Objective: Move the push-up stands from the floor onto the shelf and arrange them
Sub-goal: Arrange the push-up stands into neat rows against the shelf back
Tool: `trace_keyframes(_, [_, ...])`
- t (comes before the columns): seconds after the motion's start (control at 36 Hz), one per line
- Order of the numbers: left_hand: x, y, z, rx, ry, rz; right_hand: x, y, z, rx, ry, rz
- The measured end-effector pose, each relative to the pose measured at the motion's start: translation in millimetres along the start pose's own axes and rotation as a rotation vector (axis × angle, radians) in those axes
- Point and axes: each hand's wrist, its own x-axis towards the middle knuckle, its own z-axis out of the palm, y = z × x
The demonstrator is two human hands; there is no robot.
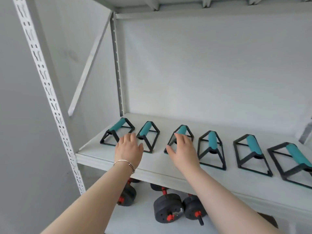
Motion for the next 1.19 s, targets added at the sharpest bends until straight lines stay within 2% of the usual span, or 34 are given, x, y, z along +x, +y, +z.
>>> trace_keyframes(0.22, [103.2, -88.8, 28.1, 0.031, -0.043, 0.037, 90.7, -64.5, 89.5, 0.035, -0.035, 0.104])
trace_keyframes(0.39, [171.1, -117.2, 47.9, 0.064, -0.117, 0.040, 148.1, -91.6, 138.0, 0.066, -0.120, 0.345])
trace_keyframes(0.61, [215.8, -131.9, 74.4, -0.024, -0.382, -0.064, 186.5, -90.5, 167.8, 0.091, -0.249, 0.599])
trace_keyframes(0.75, [228.1, -135.2, 84.6, -0.041, -0.489, -0.079, 201.3, -83.1, 171.4, 0.108, -0.280, 0.658])
trace_keyframes(1.0, [263.0, -149.2, 84.7, 0.038, -0.509, 0.054, 233.7, -68.8, 147.9, -0.011, -0.320, 0.569])
trace_keyframes(1.19, [305.3, -144.2, 92.4, 0.098, -0.410, 0.193, 289.5, -38.8, 118.9, -0.231, -0.290, 0.288])
